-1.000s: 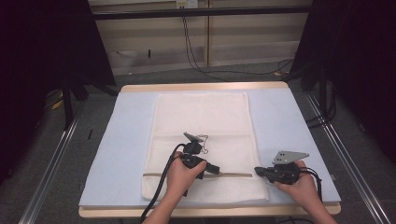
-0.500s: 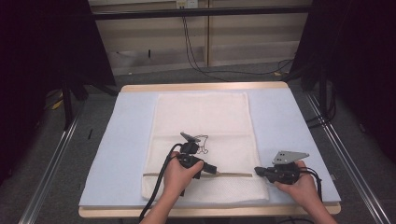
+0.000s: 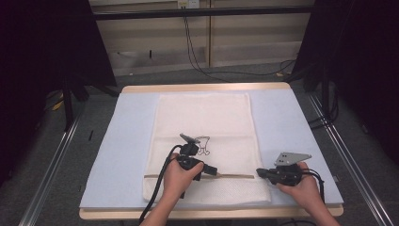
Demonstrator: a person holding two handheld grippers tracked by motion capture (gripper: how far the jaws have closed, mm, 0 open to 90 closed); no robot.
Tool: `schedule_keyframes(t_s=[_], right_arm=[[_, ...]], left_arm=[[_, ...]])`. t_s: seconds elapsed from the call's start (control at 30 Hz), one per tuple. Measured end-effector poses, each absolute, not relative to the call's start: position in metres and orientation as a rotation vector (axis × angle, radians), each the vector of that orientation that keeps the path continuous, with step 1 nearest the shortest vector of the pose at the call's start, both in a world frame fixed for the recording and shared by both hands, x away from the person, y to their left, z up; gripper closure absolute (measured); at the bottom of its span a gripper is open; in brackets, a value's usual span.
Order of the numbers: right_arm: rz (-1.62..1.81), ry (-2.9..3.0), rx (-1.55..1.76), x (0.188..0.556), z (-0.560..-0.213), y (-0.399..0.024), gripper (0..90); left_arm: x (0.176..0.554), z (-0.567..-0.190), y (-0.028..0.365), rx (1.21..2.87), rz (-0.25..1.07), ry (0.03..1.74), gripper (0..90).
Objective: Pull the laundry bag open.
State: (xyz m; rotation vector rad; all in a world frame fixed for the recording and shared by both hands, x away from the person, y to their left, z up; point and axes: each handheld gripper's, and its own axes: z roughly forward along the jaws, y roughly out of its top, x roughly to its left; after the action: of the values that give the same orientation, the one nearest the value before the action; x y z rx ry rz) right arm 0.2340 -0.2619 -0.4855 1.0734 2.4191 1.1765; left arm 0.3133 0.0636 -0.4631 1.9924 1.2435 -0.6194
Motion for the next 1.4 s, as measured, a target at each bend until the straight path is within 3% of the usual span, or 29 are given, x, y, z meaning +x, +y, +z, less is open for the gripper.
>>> schedule_keyframes(t_s=[1.4], right_arm=[[1.191,2.423,1.073,0.235,-0.486,-0.263,90.0]], left_arm=[[0.315,-0.464,0.088,1.984,-0.610,1.258,87.4]])
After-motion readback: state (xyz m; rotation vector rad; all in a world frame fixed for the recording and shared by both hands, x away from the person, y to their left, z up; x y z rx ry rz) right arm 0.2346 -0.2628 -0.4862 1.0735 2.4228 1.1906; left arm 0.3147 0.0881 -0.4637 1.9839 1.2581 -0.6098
